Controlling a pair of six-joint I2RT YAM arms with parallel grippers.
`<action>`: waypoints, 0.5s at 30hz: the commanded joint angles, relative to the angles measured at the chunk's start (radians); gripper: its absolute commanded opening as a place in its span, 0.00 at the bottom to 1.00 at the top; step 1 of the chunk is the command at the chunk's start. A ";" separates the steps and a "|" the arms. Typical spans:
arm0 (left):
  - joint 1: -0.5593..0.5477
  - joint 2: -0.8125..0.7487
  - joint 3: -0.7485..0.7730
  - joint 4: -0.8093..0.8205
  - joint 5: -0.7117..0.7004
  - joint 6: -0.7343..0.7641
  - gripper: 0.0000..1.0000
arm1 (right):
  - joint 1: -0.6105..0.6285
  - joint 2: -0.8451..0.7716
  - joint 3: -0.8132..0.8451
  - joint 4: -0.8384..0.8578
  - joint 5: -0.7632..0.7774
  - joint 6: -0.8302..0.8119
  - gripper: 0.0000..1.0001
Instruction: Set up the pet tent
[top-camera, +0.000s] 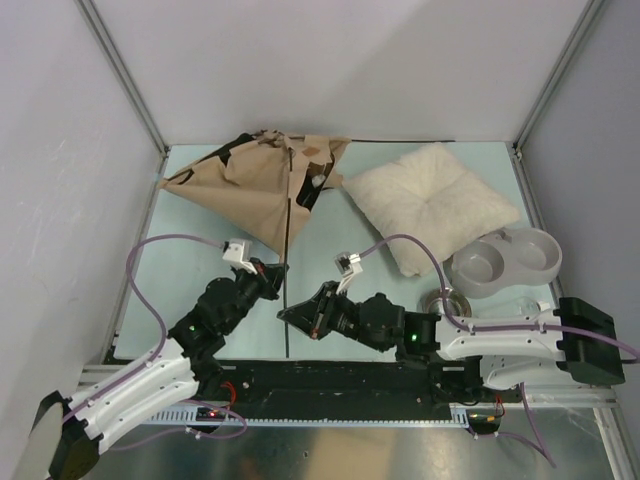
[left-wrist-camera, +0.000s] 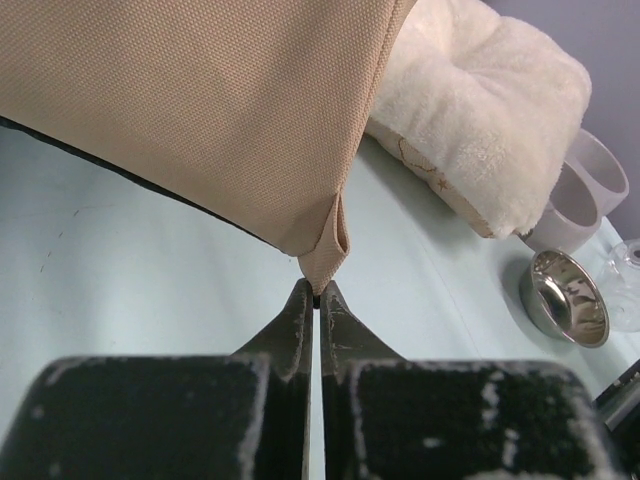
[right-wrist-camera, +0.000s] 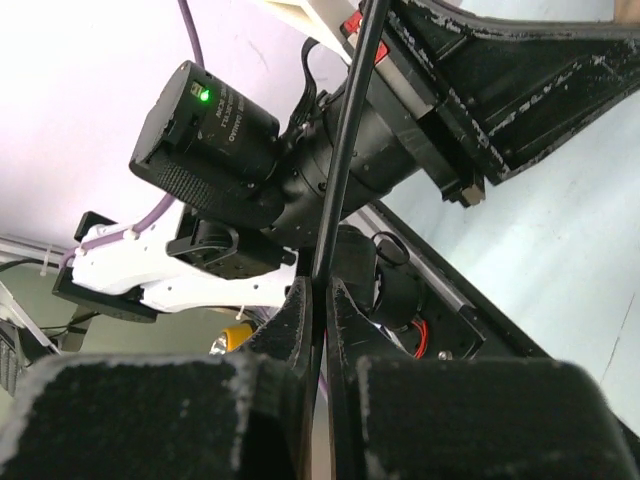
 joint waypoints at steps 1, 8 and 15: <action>-0.011 -0.009 0.037 -0.218 0.134 -0.047 0.00 | -0.098 0.019 0.038 0.153 0.061 -0.083 0.00; -0.011 -0.059 0.042 -0.294 0.158 -0.077 0.00 | -0.185 0.050 0.040 0.220 -0.028 -0.095 0.00; -0.013 -0.105 0.026 -0.320 0.199 -0.141 0.00 | -0.263 0.065 0.049 0.268 -0.079 -0.105 0.00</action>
